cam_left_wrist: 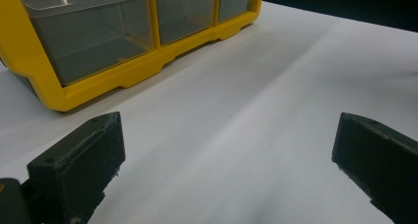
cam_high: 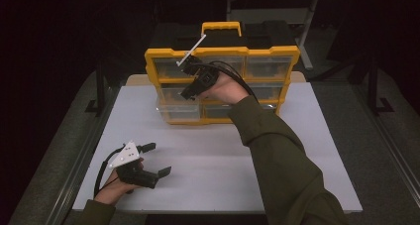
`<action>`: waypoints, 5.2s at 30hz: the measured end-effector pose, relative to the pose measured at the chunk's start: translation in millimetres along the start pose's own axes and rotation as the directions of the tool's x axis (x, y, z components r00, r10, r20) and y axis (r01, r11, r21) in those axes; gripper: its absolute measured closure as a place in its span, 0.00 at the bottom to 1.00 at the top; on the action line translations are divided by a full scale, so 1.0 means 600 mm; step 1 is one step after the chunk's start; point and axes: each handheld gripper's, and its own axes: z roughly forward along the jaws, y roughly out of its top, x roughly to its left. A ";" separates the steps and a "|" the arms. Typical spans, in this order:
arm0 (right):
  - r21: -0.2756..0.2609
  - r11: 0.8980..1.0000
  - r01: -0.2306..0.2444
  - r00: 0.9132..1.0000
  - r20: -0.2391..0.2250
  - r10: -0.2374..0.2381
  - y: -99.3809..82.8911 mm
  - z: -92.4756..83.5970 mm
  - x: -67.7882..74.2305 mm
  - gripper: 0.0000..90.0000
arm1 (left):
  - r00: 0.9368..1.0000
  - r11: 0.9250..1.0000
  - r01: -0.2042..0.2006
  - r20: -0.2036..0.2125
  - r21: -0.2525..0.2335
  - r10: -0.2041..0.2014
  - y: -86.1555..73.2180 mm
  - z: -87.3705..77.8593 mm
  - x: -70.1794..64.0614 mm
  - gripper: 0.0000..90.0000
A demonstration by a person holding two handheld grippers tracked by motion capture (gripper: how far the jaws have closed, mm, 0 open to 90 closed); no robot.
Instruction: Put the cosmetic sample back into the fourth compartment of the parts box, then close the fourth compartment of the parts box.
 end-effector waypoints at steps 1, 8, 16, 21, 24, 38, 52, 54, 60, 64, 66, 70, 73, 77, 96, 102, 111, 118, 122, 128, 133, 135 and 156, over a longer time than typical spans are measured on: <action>0.006 1.000 -0.002 1.000 -0.001 0.002 0.000 0.002 0.000 0.89 | 1.000 1.000 -0.002 0.000 0.001 0.002 0.000 0.000 0.000 0.00; 0.026 1.000 0.000 1.000 -0.005 0.000 0.001 0.013 0.001 0.89 | 1.000 1.000 -0.002 0.002 -0.002 0.002 0.000 0.001 0.000 0.00; 0.032 0.999 0.002 1.000 -0.006 -0.002 -0.001 0.020 0.001 0.88 | 1.000 1.000 -0.001 0.002 -0.001 0.001 0.000 0.000 0.000 0.00; 0.016 1.000 0.002 1.000 -0.002 -0.002 0.000 0.017 0.002 0.81 | 1.000 1.000 0.002 0.002 -0.001 -0.002 0.000 -0.001 0.000 0.00; 0.002 1.000 0.002 1.000 -0.003 -0.002 0.000 0.011 0.001 0.86 | 1.000 1.000 0.001 0.002 0.001 -0.001 0.000 -0.001 0.000 0.00; -0.044 0.999 0.002 0.998 -0.055 -0.005 -0.006 -0.024 0.013 0.99 | 1.000 1.000 -0.016 0.001 0.010 0.016 0.001 0.002 0.001 0.00; -0.074 0.997 0.028 0.993 -0.109 -0.036 -0.013 -0.034 0.042 0.99 | 1.000 1.000 -0.007 0.002 0.006 0.007 0.001 0.002 0.001 0.00; -0.073 0.997 0.030 0.992 -0.116 -0.038 -0.013 -0.034 0.043 0.99 | 1.000 1.000 -0.010 0.000 0.009 0.010 0.001 0.002 0.002 0.00; -0.077 0.997 0.032 0.991 -0.130 -0.042 -0.014 -0.029 0.048 0.99 | 1.000 1.000 -0.011 0.000 0.005 0.011 0.001 0.001 0.004 0.00; -0.074 0.997 0.036 0.990 -0.137 -0.046 -0.014 -0.021 0.053 0.99 | 1.000 1.000 -0.011 0.003 0.001 0.011 0.002 0.001 0.005 0.00; -0.075 0.997 0.034 0.987 -0.151 -0.045 -0.015 -0.016 0.056 0.99 | 1.000 1.000 -0.007 0.002 0.003 0.007 0.000 0.001 0.006 0.00; -0.076 0.996 0.042 0.985 -0.161 -0.054 -0.018 -0.009 0.063 0.99 | 1.000 1.000 -0.002 0.000 -0.002 0.002 -0.001 0.000 0.008 0.00; -0.072 0.996 0.052 0.985 -0.163 -0.063 -0.019 -0.006 0.069 0.99 | 1.000 1.000 -0.006 0.000 -0.004 0.006 0.000 0.000 0.006 0.00; -0.067 0.996 0.060 0.984 -0.164 -0.070 -0.020 -0.002 0.074 0.99 | 1.000 1.000 -0.013 0.003 0.002 0.013 0.003 0.001 0.003 0.00; -0.048 0.997 0.056 0.990 -0.128 -0.062 -0.026 0.018 0.058 1.00 | 1.000 1.000 -0.012 0.005 -0.002 0.012 0.002 0.003 0.002 0.00; -0.049 0.997 0.057 0.990 -0.123 -0.063 -0.025 0.019 0.055 1.00 | 1.000 1.000 -0.012 0.006 -0.001 0.012 0.002 0.002 0.002 0.00; -0.057 0.997 0.047 0.993 -0.104 -0.052 -0.022 0.021 0.047 1.00 | 1.000 1.000 -0.013 0.004 -0.003 0.013 0.001 0.003 0.002 0.00; -0.060 0.997 0.040 0.994 -0.096 -0.046 -0.019 0.024 0.041 1.00 | 1.000 1.000 0.000 0.005 -0.008 0.000 0.001 0.002 0.001 0.00; -0.063 0.997 0.040 0.994 -0.094 -0.046 -0.017 0.026 0.038 1.00 | 1.000 1.000 0.002 0.005 -0.008 -0.002 0.001 0.002 0.001 0.00; -0.062 0.997 0.038 0.996 -0.084 -0.043 -0.015 0.028 0.034 1.00 | 1.000 1.000 0.001 0.006 -0.008 -0.001 0.001 0.002 0.001 0.00; -0.065 0.997 0.036 0.996 -0.078 -0.041 -0.013 0.030 0.030 1.00 | 1.000 1.000 -0.003 0.005 -0.002 0.003 -0.001 -0.001 0.001 0.00; -0.065 0.997 0.033 0.997 -0.072 -0.038 -0.012 0.031 0.027 1.00 | 1.000 1.000 -0.004 -0.001 -0.008 0.004 -0.001 -0.002 0.002 0.00; -0.080 0.996 0.026 0.999 -0.018 -0.027 -0.003 0.037 0.008 1.00 | 1.000 1.000 0.002 -0.003 -0.010 -0.002 -0.002 -0.005 0.001 0.00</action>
